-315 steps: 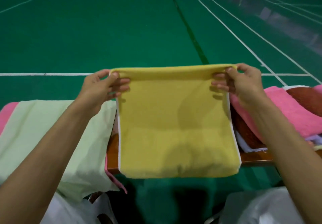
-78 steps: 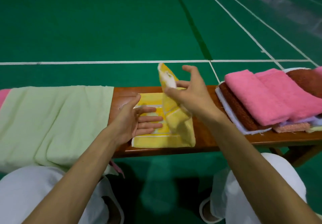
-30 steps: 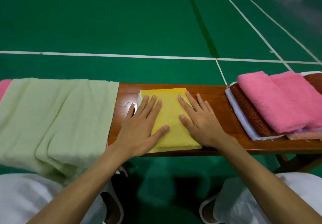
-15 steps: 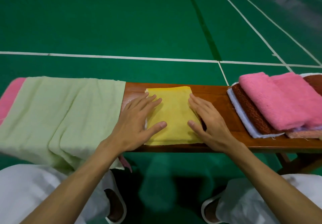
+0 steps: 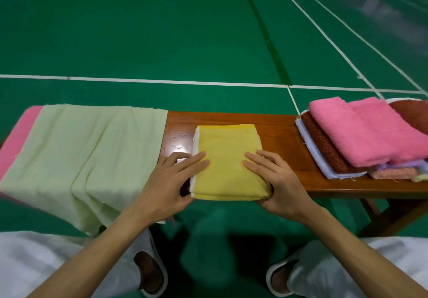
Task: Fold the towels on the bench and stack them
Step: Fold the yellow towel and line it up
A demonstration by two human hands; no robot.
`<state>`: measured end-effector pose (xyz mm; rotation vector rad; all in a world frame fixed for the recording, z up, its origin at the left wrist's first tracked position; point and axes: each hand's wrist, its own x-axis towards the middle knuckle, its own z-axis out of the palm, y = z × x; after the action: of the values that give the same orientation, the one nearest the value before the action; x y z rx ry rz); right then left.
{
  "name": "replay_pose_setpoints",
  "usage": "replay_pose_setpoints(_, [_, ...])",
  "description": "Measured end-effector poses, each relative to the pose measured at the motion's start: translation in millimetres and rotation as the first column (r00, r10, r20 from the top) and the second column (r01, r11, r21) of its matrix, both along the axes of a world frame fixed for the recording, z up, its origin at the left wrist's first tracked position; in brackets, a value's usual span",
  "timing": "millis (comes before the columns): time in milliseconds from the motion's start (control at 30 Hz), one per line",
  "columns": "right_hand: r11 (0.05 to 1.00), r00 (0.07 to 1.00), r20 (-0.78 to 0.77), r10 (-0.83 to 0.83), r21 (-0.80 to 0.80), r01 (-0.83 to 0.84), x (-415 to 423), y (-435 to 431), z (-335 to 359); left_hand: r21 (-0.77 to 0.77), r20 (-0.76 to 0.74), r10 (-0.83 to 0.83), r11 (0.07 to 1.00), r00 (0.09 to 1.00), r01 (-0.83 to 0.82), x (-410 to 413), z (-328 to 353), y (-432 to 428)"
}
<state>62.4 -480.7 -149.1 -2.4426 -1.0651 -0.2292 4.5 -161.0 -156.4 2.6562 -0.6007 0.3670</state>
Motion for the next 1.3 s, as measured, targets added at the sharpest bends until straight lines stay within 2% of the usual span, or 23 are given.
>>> replay_pose_setpoints(133, [0.988,0.999,-0.052,-0.002,0.155,0.010,-1.8,-7.8,5.1,-0.145,0.023,0.027,0.989,0.999,-0.023,-3.9,7.0,-0.3])
replay_pose_setpoints(333, [0.936,0.980,-0.199,-0.021,0.340,0.089,8.0,-13.7,17.8,-0.408,-0.194,0.113,0.894,0.974,-0.185,0.6,21.7,-6.9])
replay_pose_setpoints(467, [0.918,0.940,-0.337,-0.057,0.353,0.182,19.4,-4.2,25.4,-0.446,-0.274,0.142,0.858,0.951,-0.257,16.5,34.6,-13.3])
replay_pose_setpoints(567, [0.864,0.856,-0.517,-0.028,0.418,0.281,33.1,4.7,30.3,-0.545,-0.446,0.108,0.755,0.889,-0.365,31.1,41.2,-17.0])
replay_pose_setpoints(633, [0.838,0.831,-0.551,-0.074,0.418,0.352,43.8,10.5,28.9,-0.569,-0.531,0.102,0.693,0.841,-0.443,40.6,45.3,-18.8])
replay_pose_setpoints(833, [0.755,0.732,-0.605,-0.312,0.309,0.578,64.4,26.7,27.2,-0.527,-0.640,0.260,0.537,0.723,-0.659,63.6,47.3,-28.4])
replay_pose_setpoints(1000, [0.703,0.677,-0.552,-0.486,0.213,0.679,64.7,39.4,25.1,-0.421,-0.520,0.484,0.572,0.704,-0.704,64.4,49.2,-46.5])
replay_pose_setpoints(1033, [0.695,0.674,-0.535,-0.509,0.206,0.688,63.8,41.2,25.4,-0.393,-0.443,0.544,0.597,0.713,-0.700,61.1,48.6,-50.0])
replay_pose_setpoints(1100, [0.684,0.669,-0.517,-0.533,0.202,0.701,62.6,43.3,25.8,-0.331,-0.183,0.630,0.683,0.755,-0.651,52.9,47.0,-55.6])
replay_pose_setpoints(1167, [0.678,0.670,-0.500,-0.549,0.203,0.707,61.7,44.5,26.8,-0.196,0.075,0.533,0.836,0.843,-0.512,46.7,47.5,-63.7])
replay_pose_setpoints(1200, [0.674,0.669,-0.490,-0.558,0.202,0.710,62.0,45.4,27.0,-0.077,0.145,0.431,0.903,0.891,-0.424,44.7,46.3,-68.8])
replay_pose_setpoints(1233, [0.671,0.668,-0.481,-0.568,0.198,0.714,62.1,46.6,27.6,0.047,0.160,0.336,0.937,0.928,-0.347,43.0,45.5,-75.3])
replay_pose_setpoints(1300, [0.670,0.663,-0.454,-0.596,0.174,0.722,61.5,49.0,29.5,0.211,0.073,0.243,0.944,0.967,-0.253,44.5,37.4,-84.0])
